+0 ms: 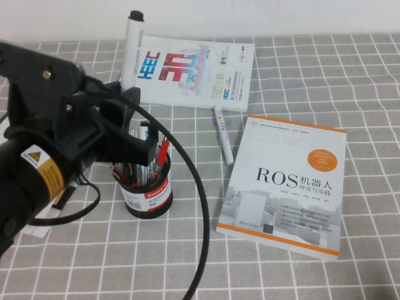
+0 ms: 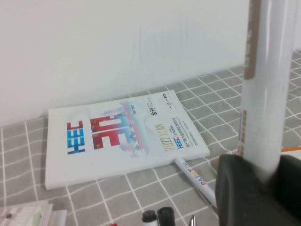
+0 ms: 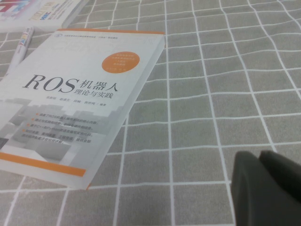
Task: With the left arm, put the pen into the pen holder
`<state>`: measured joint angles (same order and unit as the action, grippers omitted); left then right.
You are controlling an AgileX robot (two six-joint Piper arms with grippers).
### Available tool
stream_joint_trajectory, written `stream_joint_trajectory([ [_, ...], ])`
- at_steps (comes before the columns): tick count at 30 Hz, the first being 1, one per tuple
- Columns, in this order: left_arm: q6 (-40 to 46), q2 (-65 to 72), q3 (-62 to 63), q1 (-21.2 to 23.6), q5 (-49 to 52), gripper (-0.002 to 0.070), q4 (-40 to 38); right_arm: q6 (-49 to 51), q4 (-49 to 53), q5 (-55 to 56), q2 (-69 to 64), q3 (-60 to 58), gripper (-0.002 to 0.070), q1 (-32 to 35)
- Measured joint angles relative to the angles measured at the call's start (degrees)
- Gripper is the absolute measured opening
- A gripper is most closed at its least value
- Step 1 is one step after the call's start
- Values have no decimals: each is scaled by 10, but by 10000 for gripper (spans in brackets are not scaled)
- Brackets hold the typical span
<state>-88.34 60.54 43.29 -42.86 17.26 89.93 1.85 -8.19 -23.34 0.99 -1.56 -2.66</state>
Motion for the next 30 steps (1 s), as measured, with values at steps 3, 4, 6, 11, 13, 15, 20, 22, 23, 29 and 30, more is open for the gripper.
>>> stream_joint_trajectory([
  [3, 52, -1, 0, 0, 0, 113, -69, 0, 0, 0, 0, 0, -15, 0],
  [4, 89, -1, 0, 1, 0, 113, -108, 0, 0, 0, 0, 0, -15, 0],
  [6, 198, -2, 0, 15, -2, 113, -217, 0, 0, 0, 0, 0, -15, 0],
  [11, 525, -2, 0, 72, -39, 113, -536, 0, 0, 0, 0, 0, -15, 0],
  [13, 627, -2, -6, 93, -76, 113, -631, 0, 0, 0, 0, 0, -15, 0],
  [15, 703, -2, -27, 109, -135, 113, -702, 0, 0, 0, 0, 0, -15, 0],
  [20, 770, -2, -136, 132, -355, 113, -755, 0, 0, 0, 0, 0, -15, 0],
  [22, 780, 2, -178, 138, -445, 113, -763, 0, 0, 0, 0, 0, -15, 0],
  [23, 785, 5, -191, 138, -481, 113, -769, 0, 0, 0, 0, 0, -15, 0],
  [29, 811, 52, -212, 139, -592, 113, -818, 0, 0, 0, 0, 0, -15, 0],
  [30, 816, 67, -212, 140, -612, 113, -821, 0, 0, 0, 0, 0, -15, 0],
])
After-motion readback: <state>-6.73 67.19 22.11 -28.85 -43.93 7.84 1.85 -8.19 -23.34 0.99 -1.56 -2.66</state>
